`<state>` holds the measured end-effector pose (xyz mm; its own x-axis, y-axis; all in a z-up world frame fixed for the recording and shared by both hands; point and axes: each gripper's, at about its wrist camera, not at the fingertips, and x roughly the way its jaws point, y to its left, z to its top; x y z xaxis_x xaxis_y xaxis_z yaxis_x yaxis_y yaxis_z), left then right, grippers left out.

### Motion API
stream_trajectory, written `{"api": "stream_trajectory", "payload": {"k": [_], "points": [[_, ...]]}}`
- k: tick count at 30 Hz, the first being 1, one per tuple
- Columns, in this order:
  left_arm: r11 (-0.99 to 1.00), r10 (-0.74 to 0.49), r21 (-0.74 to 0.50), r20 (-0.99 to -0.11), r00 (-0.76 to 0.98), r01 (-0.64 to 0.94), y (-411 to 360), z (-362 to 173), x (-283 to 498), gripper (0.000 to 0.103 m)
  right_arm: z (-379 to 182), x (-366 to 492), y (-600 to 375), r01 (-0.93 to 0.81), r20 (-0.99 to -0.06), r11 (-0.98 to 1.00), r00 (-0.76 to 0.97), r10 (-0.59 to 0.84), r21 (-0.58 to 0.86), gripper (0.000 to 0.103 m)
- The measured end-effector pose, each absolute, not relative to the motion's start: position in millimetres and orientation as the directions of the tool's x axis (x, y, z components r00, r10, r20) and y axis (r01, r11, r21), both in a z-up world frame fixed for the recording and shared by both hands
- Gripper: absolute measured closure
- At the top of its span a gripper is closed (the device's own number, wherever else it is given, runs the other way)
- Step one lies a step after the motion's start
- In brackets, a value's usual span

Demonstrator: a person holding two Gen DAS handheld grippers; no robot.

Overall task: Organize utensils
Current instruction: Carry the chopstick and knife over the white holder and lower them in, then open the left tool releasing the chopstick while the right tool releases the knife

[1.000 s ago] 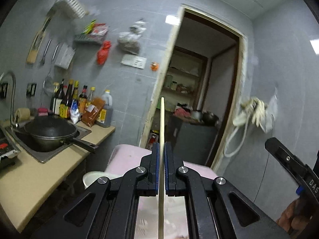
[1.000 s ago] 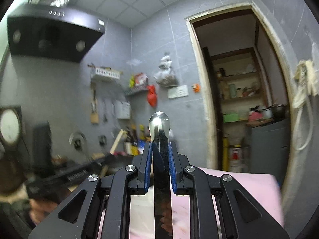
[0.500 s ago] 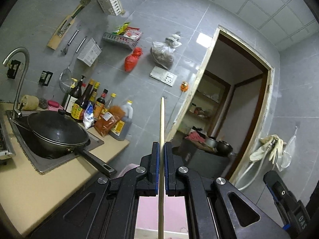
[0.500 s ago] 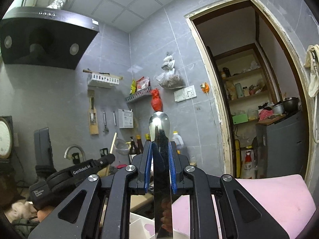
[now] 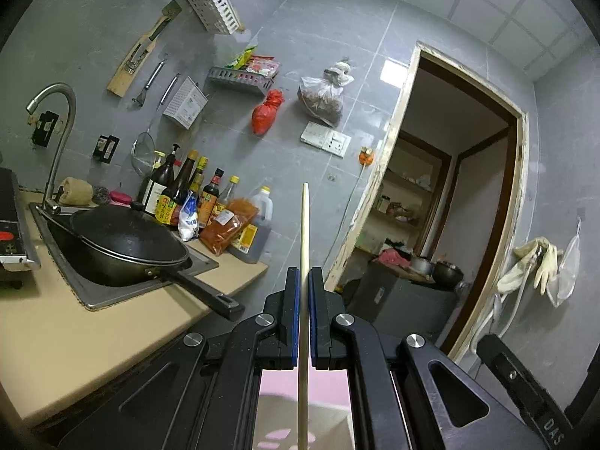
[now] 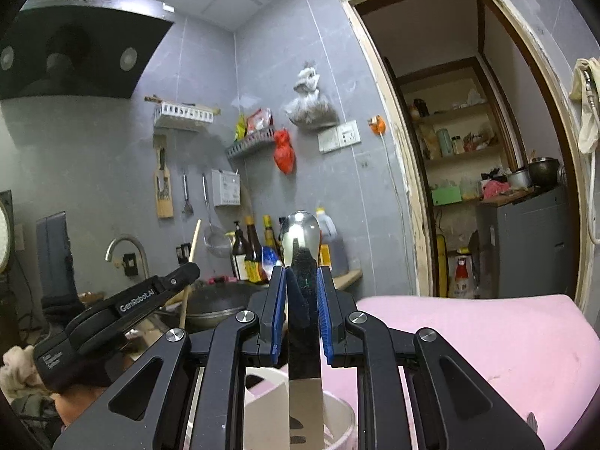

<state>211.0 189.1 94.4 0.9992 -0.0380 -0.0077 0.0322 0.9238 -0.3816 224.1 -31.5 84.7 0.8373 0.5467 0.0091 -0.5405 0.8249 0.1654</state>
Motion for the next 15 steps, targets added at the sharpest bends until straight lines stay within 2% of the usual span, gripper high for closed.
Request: {"api": "stream_trajectory", "payload": {"k": [8,12,15], "points": [[0.932,-0.083,-0.359,-0.080,0.993,0.049,182,83,203,0.100,78,221,-28,-0.545,-0.021,0.824,0.832,0.554,0.155,0.087],[0.937,-0.098,-0.345,-0.116,0.988,0.053,181,82,195,0.100,81,219,-29,-0.536,-0.023,0.829,0.838,0.546,0.159,0.076],[0.942,-0.109,-0.330,-0.136,0.985,0.059,179,83,190,0.100,86,214,-29,-0.534,-0.017,0.832,0.840,0.542,0.154,0.076]]}}
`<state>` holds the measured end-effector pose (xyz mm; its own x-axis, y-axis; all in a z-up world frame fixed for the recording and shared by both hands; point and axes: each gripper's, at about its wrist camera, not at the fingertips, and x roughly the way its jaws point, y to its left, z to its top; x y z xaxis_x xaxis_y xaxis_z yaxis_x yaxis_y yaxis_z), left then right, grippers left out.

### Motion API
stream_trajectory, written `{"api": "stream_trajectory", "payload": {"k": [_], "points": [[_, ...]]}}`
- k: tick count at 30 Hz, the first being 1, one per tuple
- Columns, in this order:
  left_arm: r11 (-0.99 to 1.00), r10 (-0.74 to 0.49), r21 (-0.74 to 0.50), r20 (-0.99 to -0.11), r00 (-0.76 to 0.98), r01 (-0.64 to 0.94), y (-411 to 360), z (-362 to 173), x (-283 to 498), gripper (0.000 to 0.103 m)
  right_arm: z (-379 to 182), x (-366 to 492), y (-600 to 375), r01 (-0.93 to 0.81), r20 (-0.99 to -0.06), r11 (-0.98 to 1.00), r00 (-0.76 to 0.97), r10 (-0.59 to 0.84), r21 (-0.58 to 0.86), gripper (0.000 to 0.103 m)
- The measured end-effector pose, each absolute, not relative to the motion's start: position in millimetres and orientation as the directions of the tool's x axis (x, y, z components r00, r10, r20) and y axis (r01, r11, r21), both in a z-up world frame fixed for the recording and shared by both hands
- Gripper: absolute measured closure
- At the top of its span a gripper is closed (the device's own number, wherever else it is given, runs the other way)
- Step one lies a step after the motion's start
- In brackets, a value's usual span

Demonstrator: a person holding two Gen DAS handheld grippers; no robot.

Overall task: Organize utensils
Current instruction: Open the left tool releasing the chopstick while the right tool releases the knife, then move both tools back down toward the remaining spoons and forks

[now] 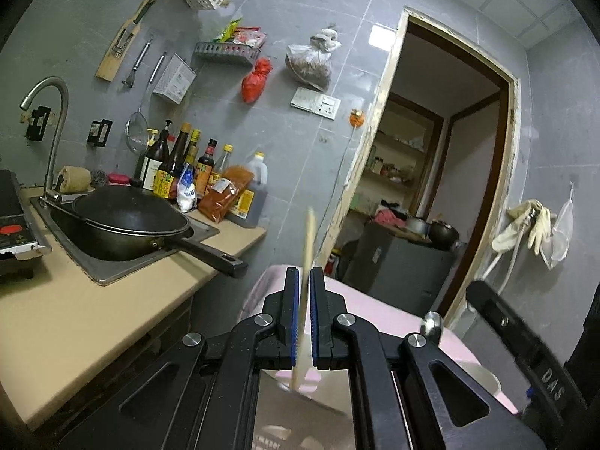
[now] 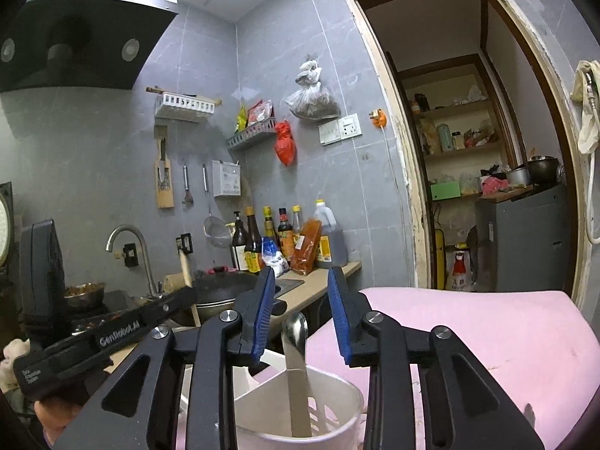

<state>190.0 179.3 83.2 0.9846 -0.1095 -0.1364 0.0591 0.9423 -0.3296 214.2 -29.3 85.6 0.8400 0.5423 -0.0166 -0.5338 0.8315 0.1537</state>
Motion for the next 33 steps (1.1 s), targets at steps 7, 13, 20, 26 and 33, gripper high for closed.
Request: {"api": "stream_trajectory", "payload": {"k": [7,13,20,26,33], "points": [[0.954,-0.137,-0.289,-0.168,0.976,0.084,166,95,176,0.089,105,192,-47,-0.483,0.004,0.862,0.873,0.488,0.155,0.049],[0.965,-0.137,-0.247,-0.173,0.975,0.092,141,109,154,0.051,122,165,-80,-0.443,0.018,0.888,0.896,0.444,0.124,0.018],[0.975,-0.143,-0.190,-0.164,0.976,0.111,107,117,130,0.019,124,135,-126,-0.356,0.000,0.932,0.934,0.357,0.066,0.000],[0.979,-0.172,-0.136,-0.158,0.972,0.151,77,112,113,0.008,116,118,-159,-0.284,-0.037,0.959,0.958,0.285,0.023,0.000],[0.974,-0.224,-0.073,-0.218,0.950,0.213,42,93,104,0.008,100,107,-186,-0.241,-0.087,0.970,0.967,0.238,-0.031,0.000]]}}
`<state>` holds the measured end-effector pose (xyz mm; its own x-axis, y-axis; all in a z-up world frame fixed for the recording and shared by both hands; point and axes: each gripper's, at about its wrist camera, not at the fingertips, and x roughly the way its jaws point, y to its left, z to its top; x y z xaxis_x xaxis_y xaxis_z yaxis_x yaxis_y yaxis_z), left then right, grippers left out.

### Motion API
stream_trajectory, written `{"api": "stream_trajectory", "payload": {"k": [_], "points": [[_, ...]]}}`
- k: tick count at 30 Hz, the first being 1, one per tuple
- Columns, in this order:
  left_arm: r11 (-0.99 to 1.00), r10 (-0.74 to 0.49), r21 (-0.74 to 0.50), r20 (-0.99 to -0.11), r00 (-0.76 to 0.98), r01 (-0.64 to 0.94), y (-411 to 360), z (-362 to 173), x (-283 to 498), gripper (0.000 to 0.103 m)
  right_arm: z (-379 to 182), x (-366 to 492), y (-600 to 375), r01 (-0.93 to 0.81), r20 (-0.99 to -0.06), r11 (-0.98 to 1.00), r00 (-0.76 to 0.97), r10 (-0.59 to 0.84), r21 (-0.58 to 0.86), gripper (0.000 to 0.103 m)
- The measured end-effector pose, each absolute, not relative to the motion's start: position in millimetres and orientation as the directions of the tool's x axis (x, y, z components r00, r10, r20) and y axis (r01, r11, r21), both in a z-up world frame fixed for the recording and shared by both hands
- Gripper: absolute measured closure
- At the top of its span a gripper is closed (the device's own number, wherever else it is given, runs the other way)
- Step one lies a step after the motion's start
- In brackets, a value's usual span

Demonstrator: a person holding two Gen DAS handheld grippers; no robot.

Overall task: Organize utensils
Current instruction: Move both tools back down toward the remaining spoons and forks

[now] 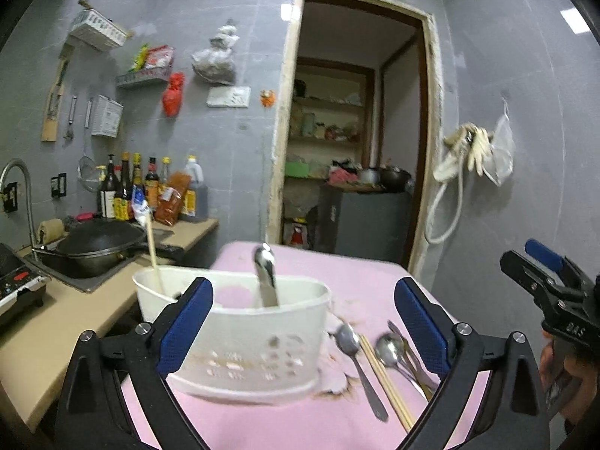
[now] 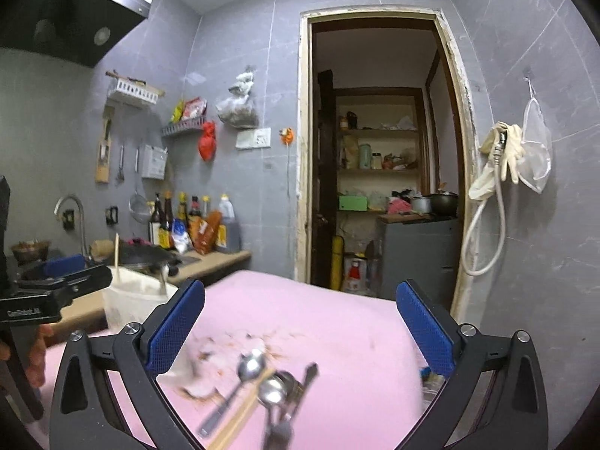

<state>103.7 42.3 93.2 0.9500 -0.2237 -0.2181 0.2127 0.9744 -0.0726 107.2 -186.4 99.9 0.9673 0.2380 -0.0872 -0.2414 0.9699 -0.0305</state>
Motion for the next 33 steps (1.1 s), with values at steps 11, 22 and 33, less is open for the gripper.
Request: {"api": "stream_trajectory", "payload": {"k": [11,22,33], "points": [[0.957,-0.276,-0.043,-0.446,0.851,0.288,3,51,123,0.008,62,127,-219,-0.219,-0.287,0.975,0.937,0.201,-0.029,0.000],[0.935,-0.295,-0.038,-0.632,0.717,0.351,-26,16,152,0.034,26,163,-219,-0.296,-0.527,0.955,0.806,0.268,0.033,0.032],[0.909,-0.361,-0.164,-0.769,0.527,0.383,-42,-13,190,0.079,6,201,-209,-0.348,-0.663,0.926,0.660,0.354,0.149,0.068]]}}
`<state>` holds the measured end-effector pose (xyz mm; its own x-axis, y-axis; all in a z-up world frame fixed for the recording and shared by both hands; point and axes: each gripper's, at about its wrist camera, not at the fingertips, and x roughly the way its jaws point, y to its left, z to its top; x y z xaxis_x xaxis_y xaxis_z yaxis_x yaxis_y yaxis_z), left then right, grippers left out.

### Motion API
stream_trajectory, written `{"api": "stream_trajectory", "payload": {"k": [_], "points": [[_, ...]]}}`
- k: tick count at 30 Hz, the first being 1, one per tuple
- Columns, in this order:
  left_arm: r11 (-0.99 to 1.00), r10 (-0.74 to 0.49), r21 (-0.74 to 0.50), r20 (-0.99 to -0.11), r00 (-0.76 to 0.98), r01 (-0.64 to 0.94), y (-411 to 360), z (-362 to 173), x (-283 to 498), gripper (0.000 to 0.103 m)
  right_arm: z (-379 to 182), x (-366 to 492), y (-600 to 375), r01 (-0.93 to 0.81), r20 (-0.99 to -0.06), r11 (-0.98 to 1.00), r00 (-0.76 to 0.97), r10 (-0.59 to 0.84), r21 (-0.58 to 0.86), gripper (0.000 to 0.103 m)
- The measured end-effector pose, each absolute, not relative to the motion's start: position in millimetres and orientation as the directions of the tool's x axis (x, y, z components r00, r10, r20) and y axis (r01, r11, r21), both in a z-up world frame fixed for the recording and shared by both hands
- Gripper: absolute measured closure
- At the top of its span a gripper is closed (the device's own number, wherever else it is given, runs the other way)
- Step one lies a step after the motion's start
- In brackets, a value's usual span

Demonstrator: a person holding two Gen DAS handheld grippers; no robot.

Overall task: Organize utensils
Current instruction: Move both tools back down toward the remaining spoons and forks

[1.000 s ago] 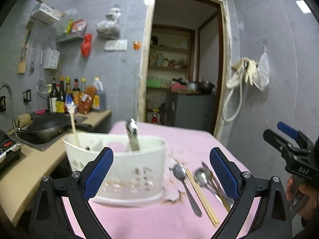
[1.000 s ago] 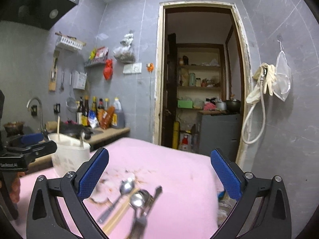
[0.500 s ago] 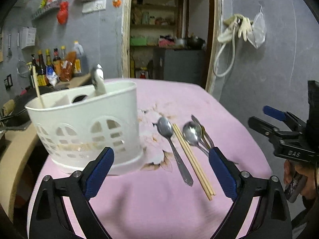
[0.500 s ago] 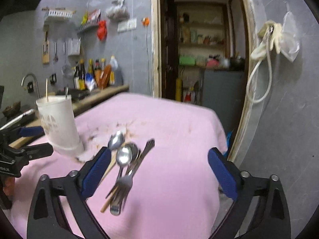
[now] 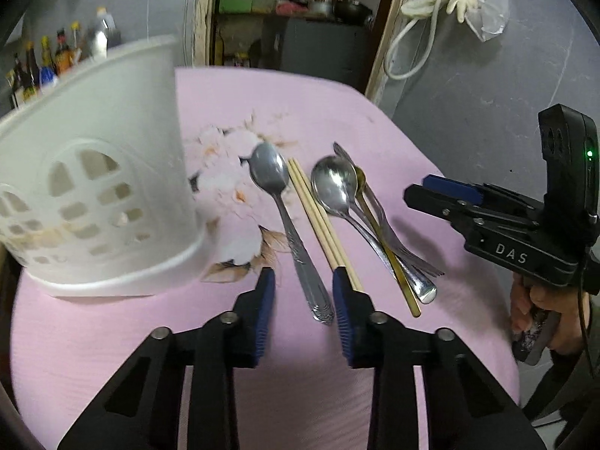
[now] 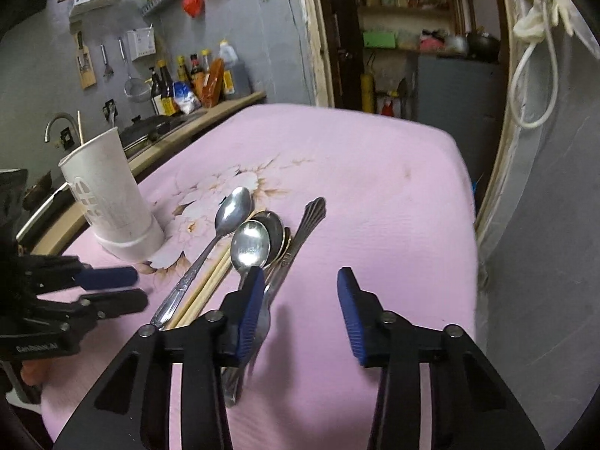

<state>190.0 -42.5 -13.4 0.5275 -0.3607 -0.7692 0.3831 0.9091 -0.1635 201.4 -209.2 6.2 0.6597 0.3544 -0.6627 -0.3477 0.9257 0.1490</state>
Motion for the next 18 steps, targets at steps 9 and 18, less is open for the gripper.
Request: {"api": "stream_trajectory", "payload": {"k": [9,18], "points": [[0.918,-0.357,-0.221,-0.823,0.442,0.330,-48,-26,222,0.085,-3,225,-194,-0.365,-0.730,0.919,0.587,0.350,0.148,0.073],[0.930,-0.314,-0.178,-0.836,0.449,0.320,-57,-29,227,0.088,-6,229,-178,-0.389,-0.764,0.921,0.589,0.265,0.020,0.073]]}}
